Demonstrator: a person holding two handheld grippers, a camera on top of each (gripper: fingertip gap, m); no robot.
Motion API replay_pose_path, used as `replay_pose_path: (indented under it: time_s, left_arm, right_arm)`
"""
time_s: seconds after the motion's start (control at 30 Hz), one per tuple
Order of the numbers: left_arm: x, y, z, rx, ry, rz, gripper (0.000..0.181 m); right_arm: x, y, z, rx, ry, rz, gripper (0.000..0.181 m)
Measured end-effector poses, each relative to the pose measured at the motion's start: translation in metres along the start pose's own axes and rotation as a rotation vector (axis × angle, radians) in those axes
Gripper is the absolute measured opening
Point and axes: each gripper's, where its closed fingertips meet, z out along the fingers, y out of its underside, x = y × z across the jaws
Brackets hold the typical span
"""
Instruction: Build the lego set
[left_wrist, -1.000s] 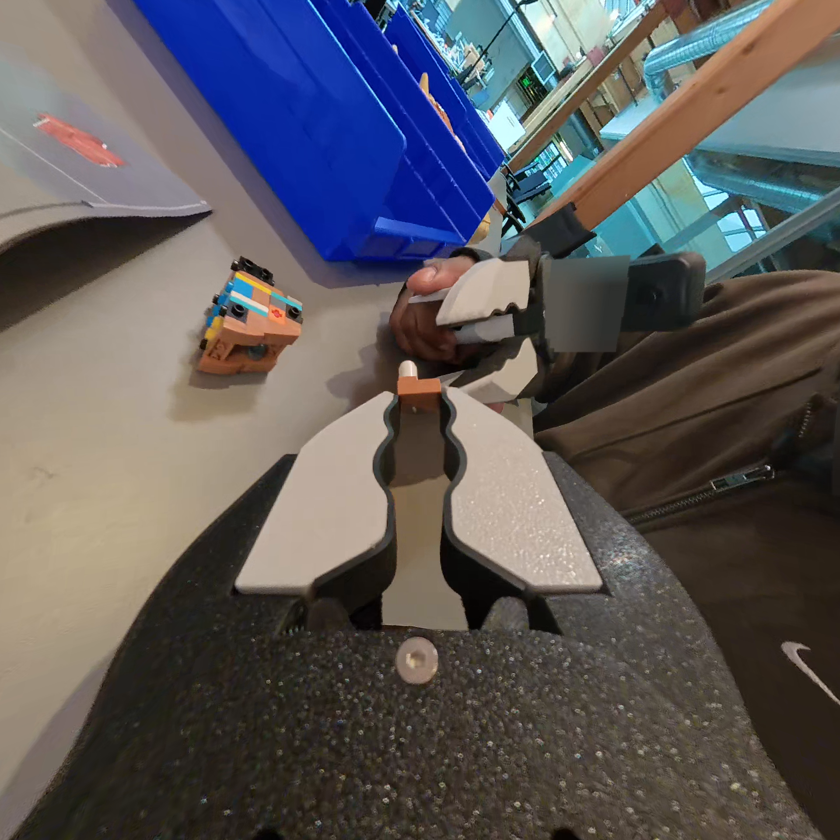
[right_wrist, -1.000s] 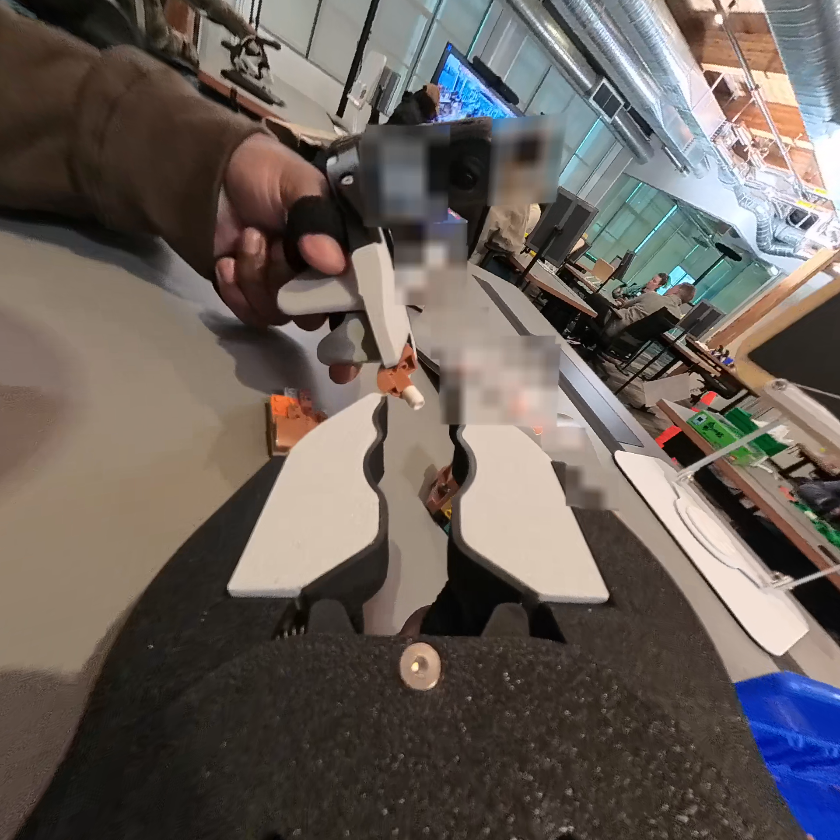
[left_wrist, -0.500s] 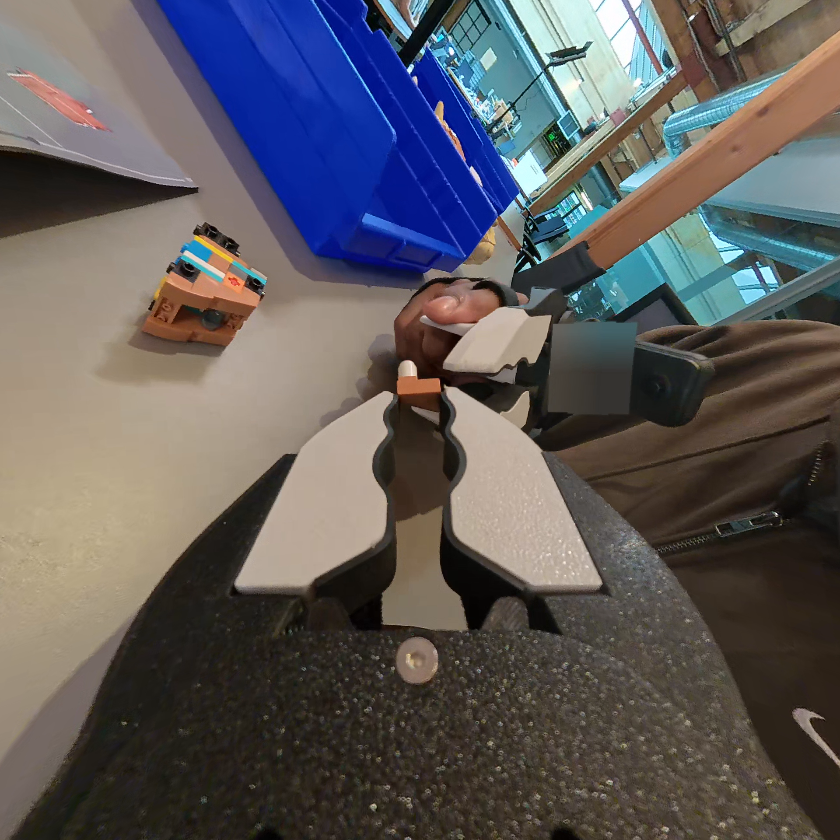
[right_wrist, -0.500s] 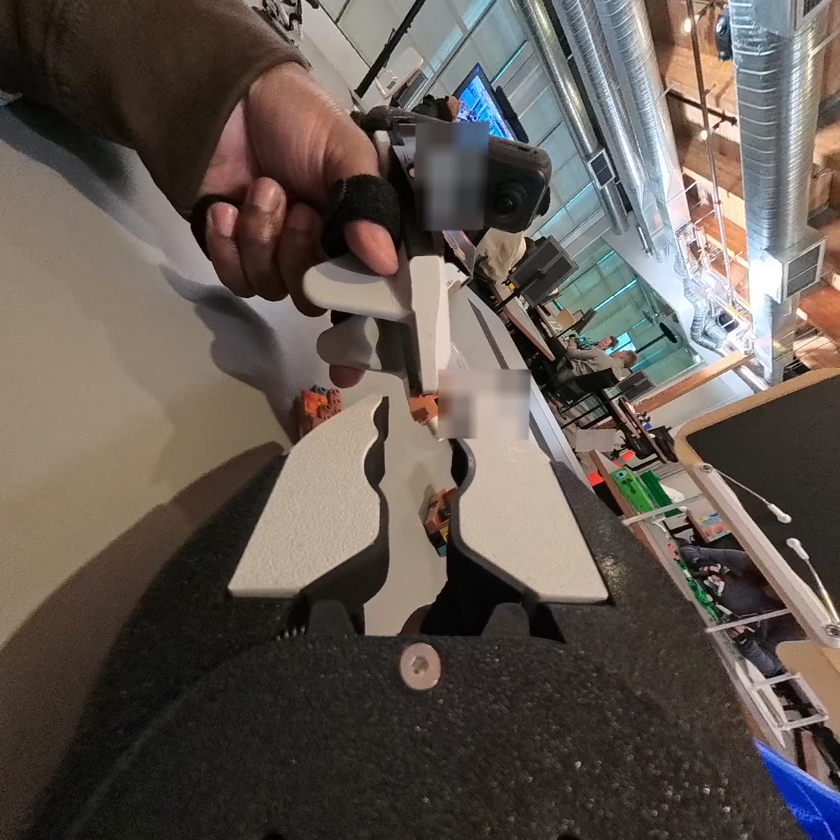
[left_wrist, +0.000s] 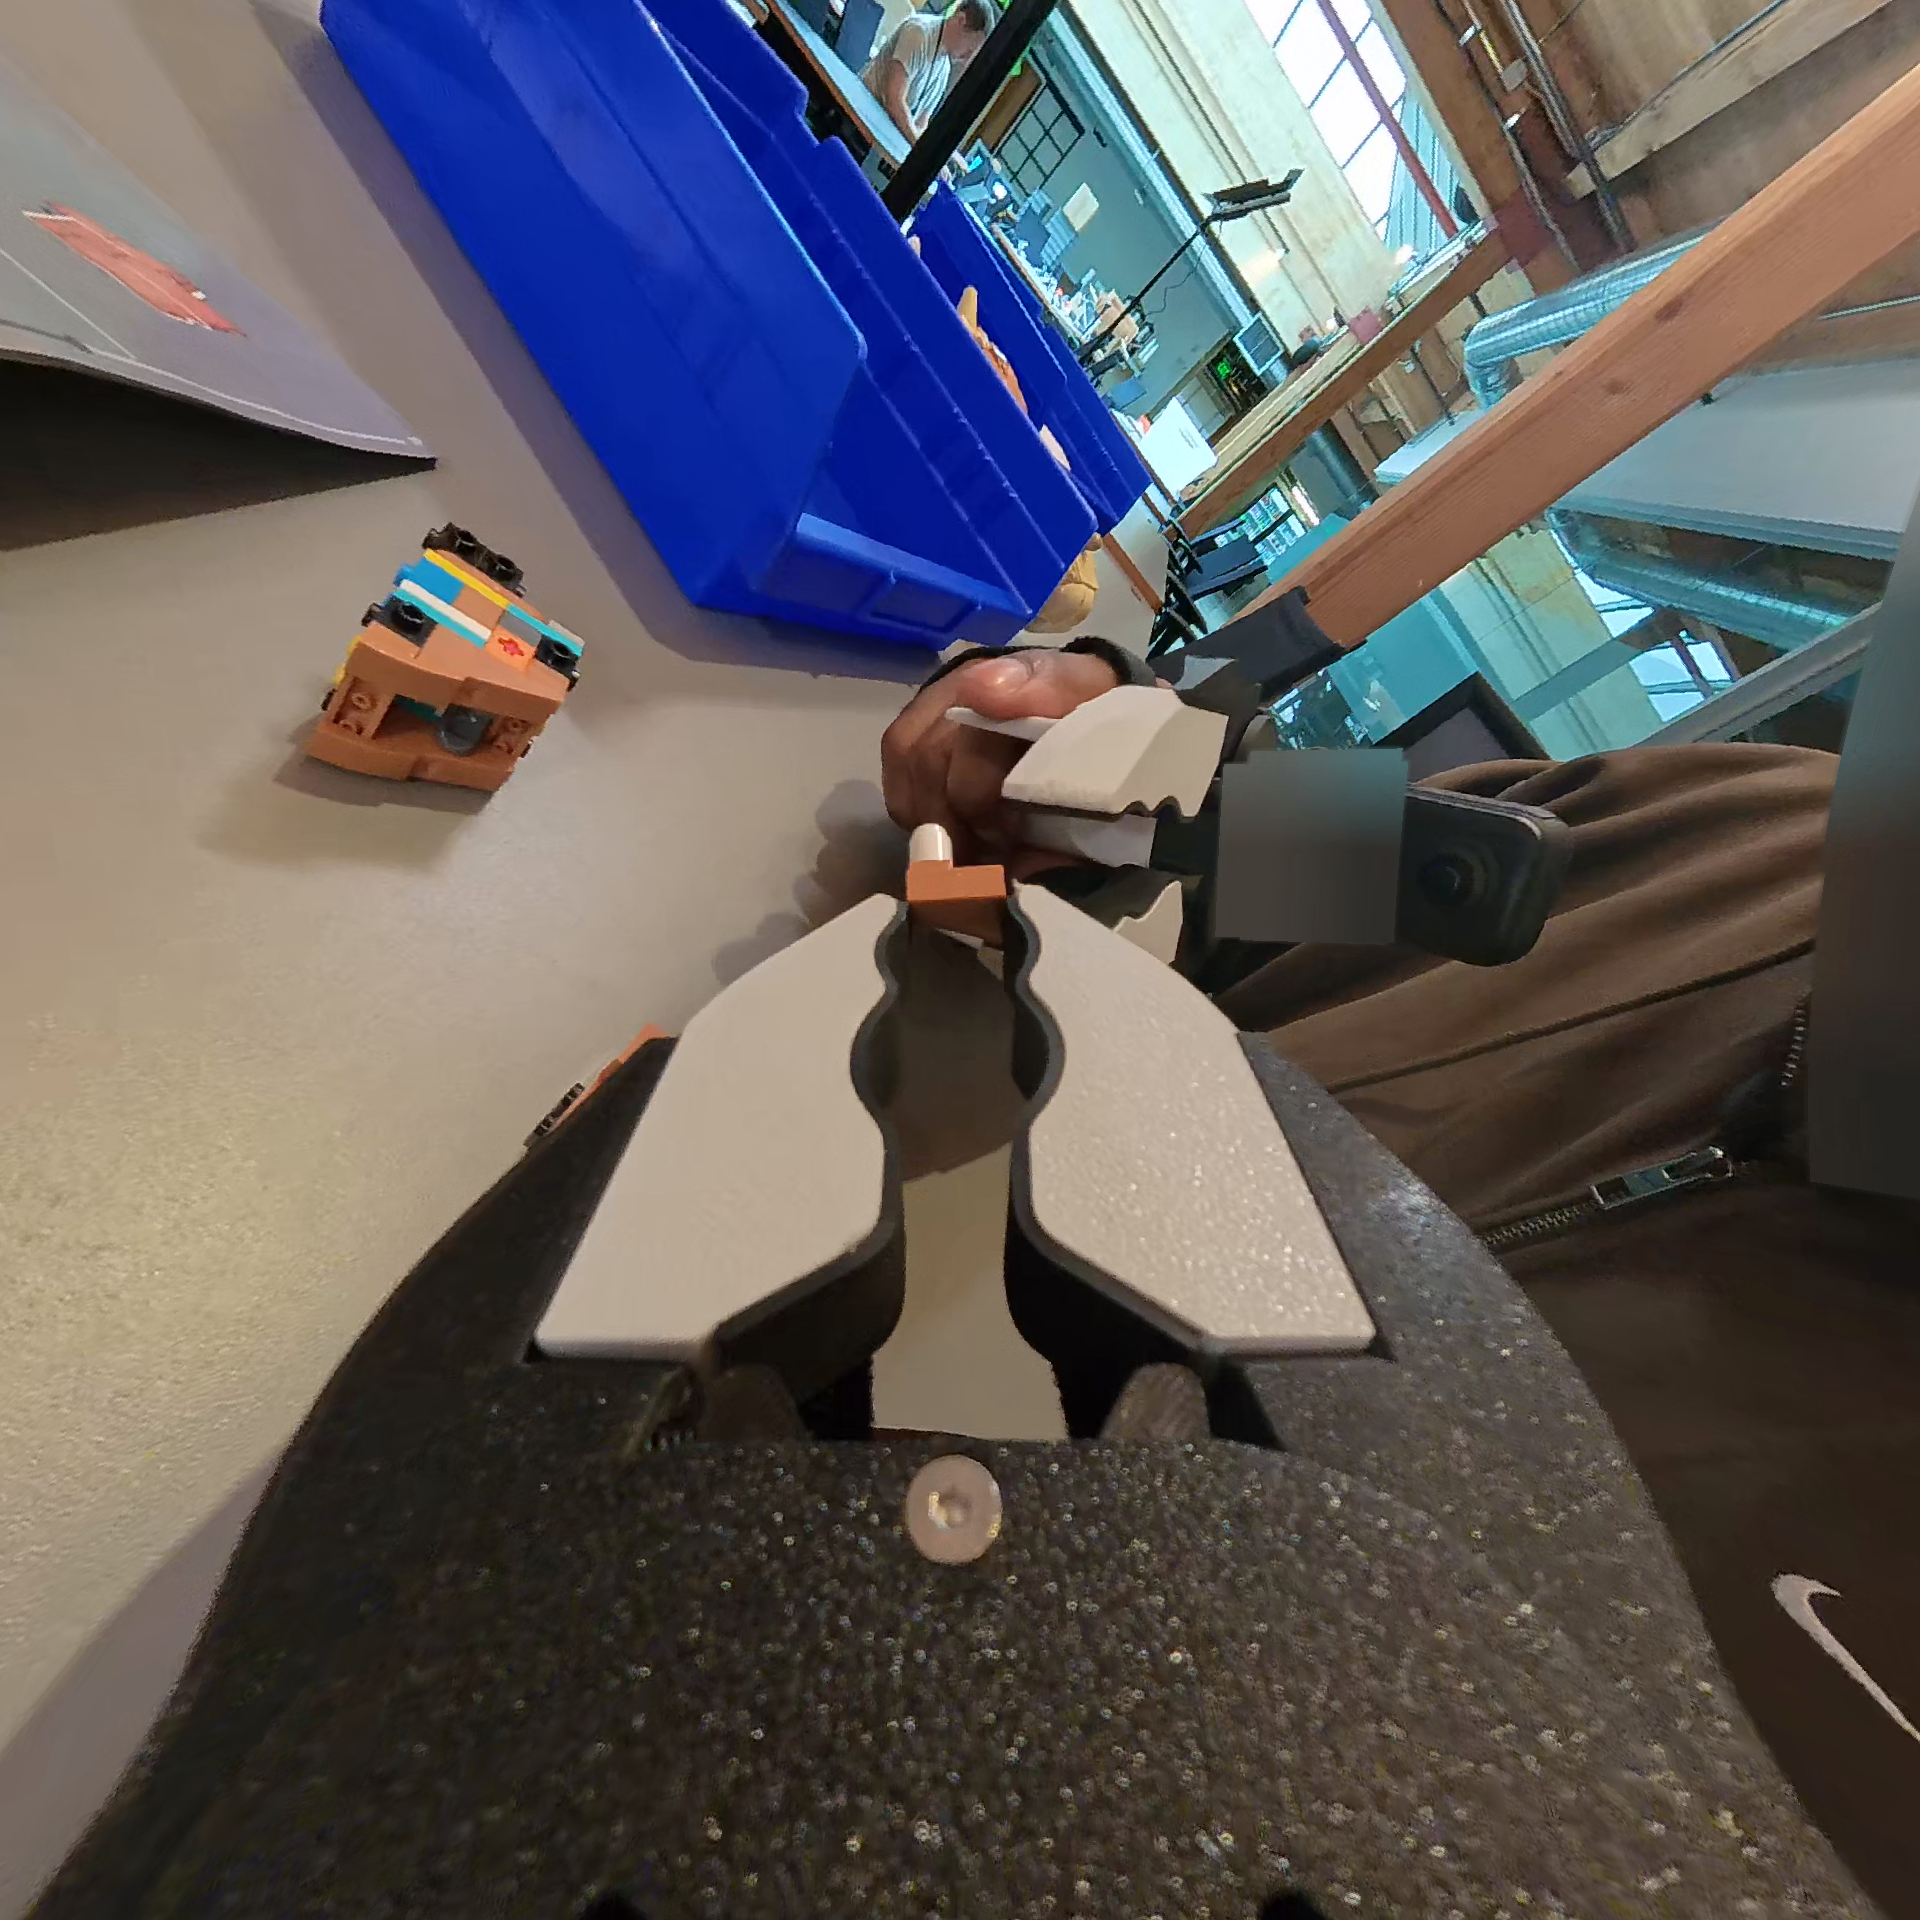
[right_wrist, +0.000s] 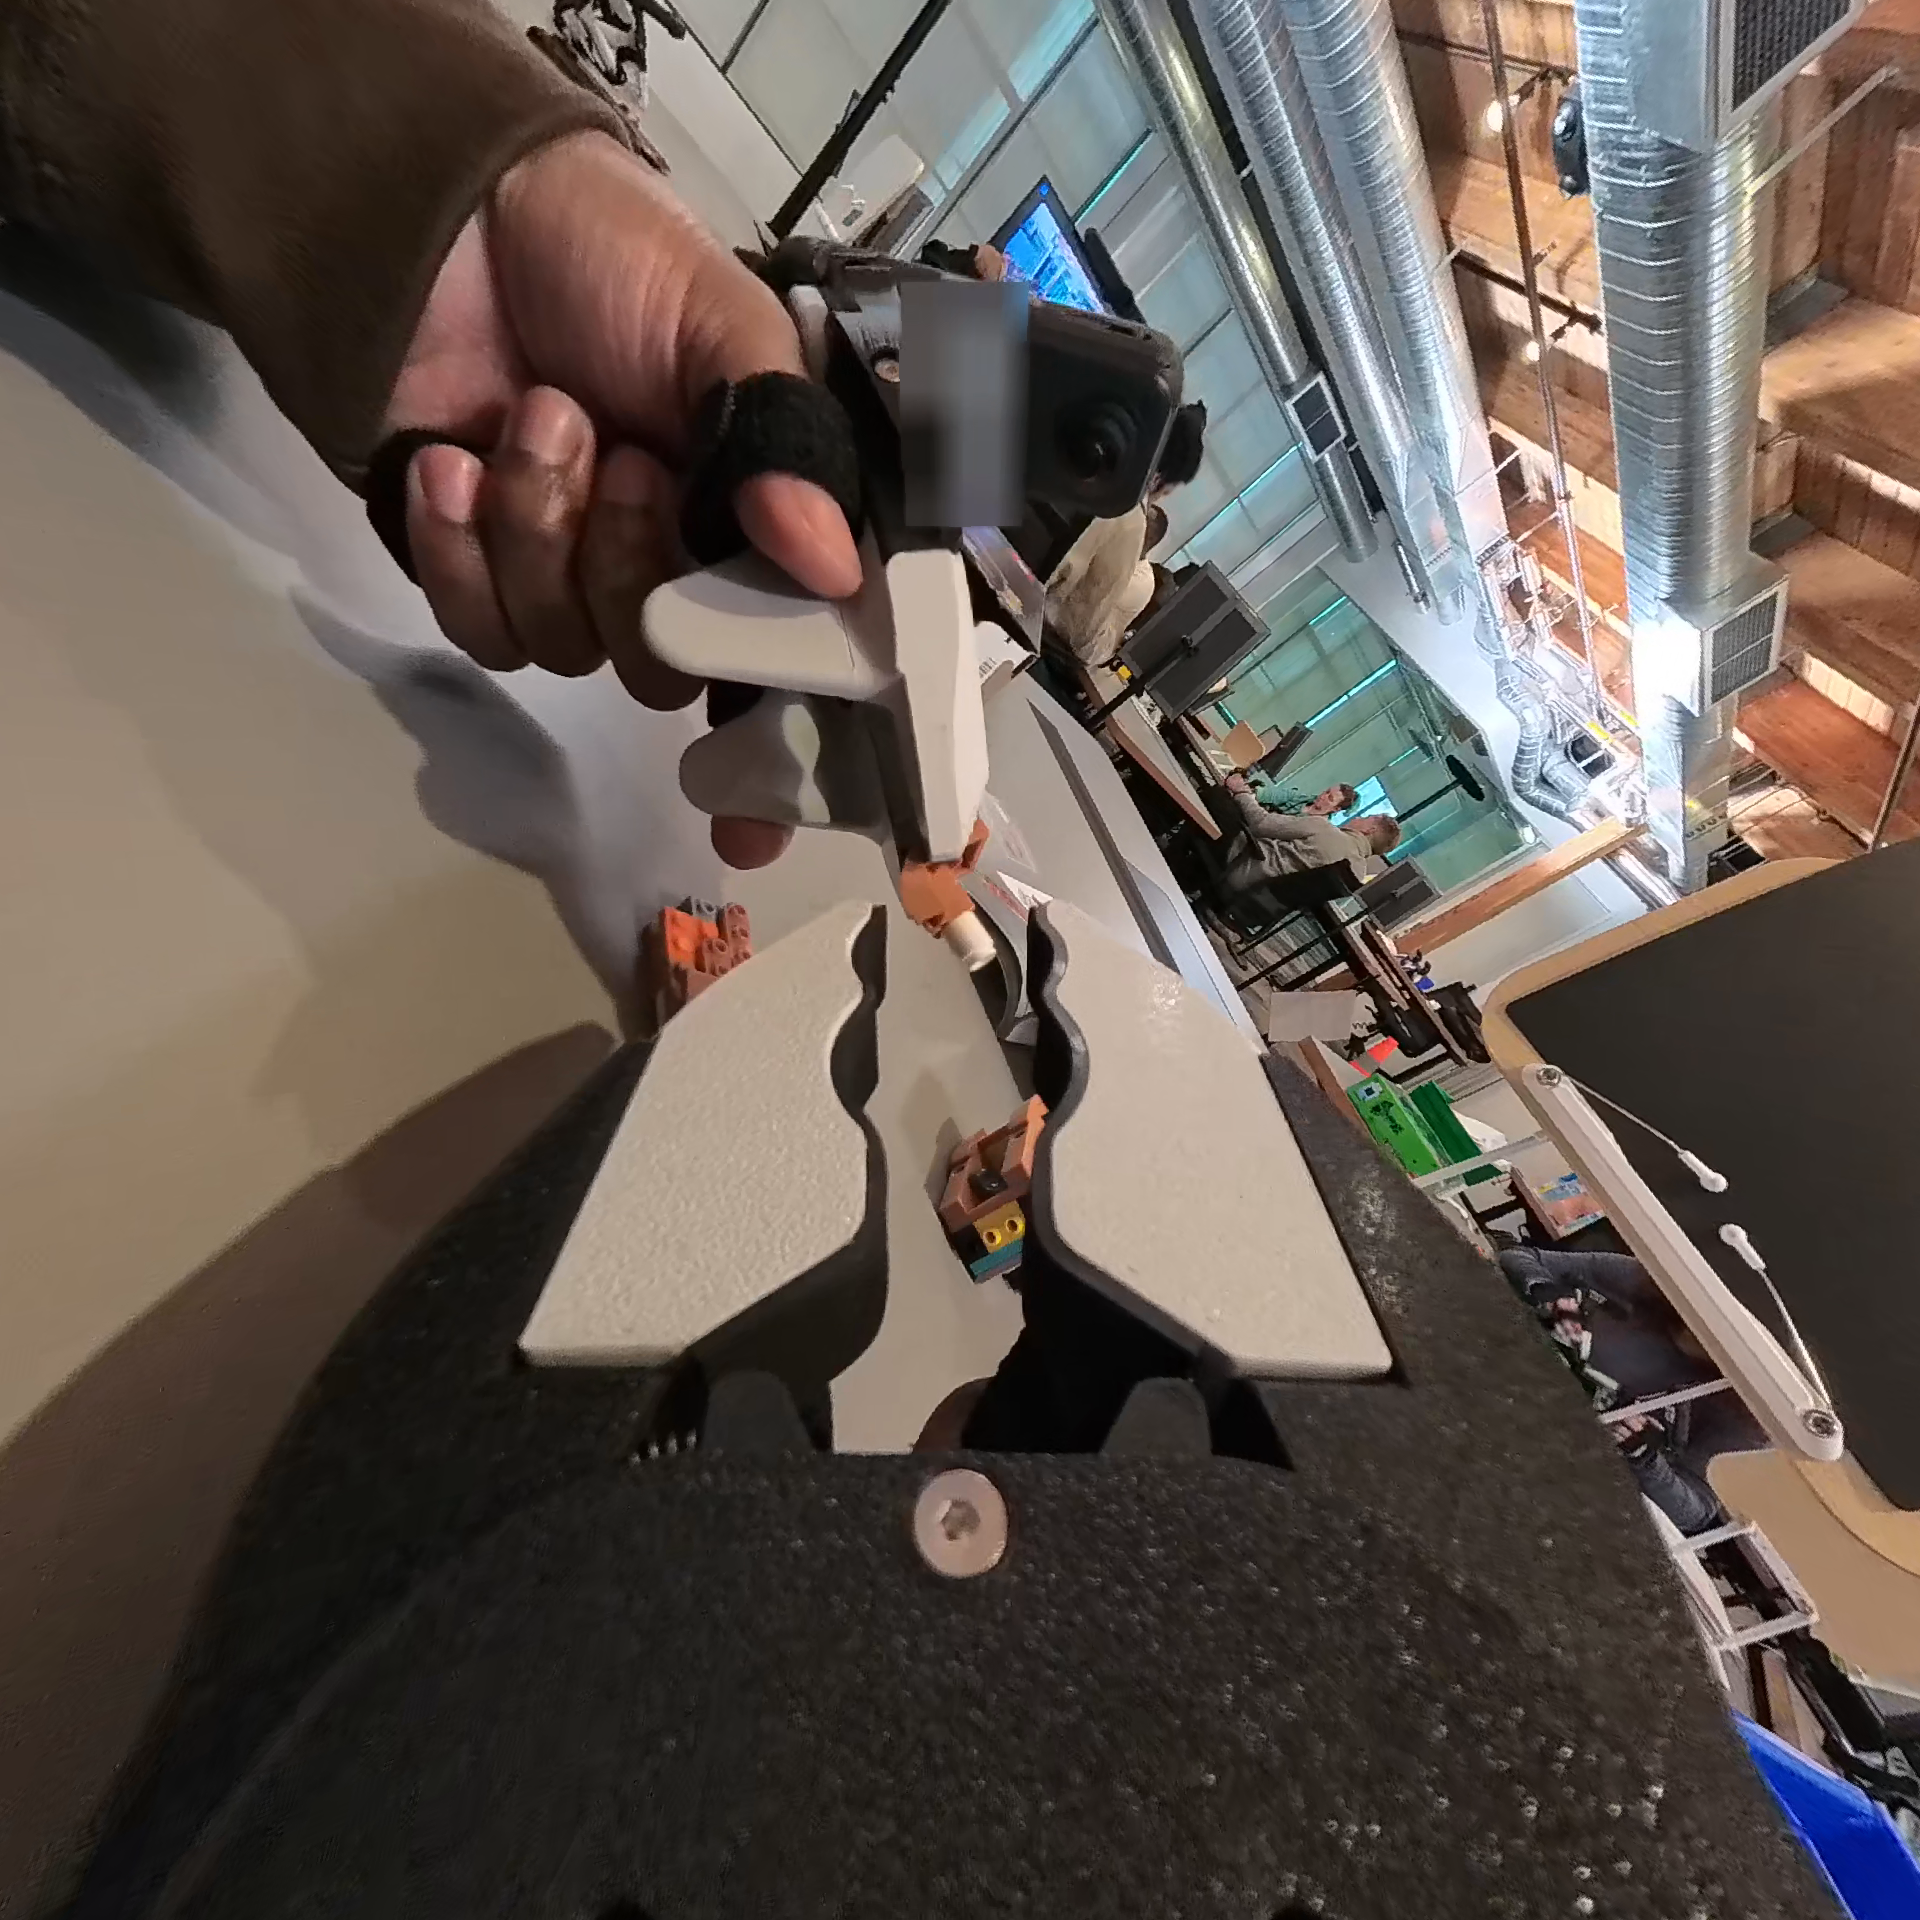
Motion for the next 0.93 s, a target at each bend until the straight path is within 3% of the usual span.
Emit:
replay_pose_path:
  time_s: [0.37,0.93]
  left_arm:
    - [-0.005,-0.001,-0.017,0.042,-0.034,0.017,0.017]
    - [-0.009,0.018,-0.022,-0.046,-0.119,0.073,0.017]
  right_arm:
    - [0.0,0.0,0.0,0.001,-0.001,0.0,0.026]
    - [-0.004,0.001,0.002,-0.003,-0.017,-0.006,0.026]
